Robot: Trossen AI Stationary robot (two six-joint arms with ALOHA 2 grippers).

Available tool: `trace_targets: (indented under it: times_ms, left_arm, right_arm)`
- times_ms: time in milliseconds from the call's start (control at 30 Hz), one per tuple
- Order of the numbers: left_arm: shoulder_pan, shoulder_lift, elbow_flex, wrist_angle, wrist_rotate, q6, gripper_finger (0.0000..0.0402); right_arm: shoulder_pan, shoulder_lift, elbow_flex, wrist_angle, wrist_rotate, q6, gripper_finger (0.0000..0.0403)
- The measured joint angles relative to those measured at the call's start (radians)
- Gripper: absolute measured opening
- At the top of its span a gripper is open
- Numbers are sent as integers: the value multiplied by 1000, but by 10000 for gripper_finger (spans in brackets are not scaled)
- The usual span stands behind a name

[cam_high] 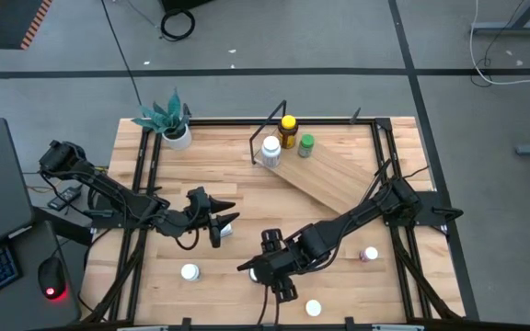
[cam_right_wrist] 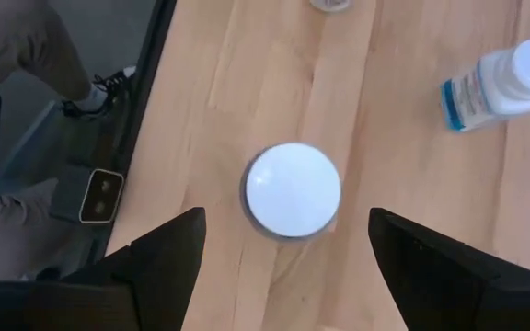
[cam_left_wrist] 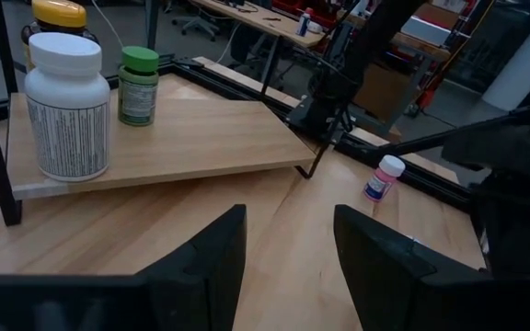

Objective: Pick and place medicine bottles onto shelf by color
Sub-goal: Put the green pill bottle on the shelf

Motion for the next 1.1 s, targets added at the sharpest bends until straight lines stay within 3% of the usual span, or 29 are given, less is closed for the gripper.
trace_targets:
  times_ms: [433,1100]
  left_arm:
    - [0,0,0,5,-7,0,172]
    - [-8,0,0,-2,-7,1,172]
  right_arm:
    - [6,0,-72,104,14,10,315]
    - [6,0,-174,262,51,-21,397]
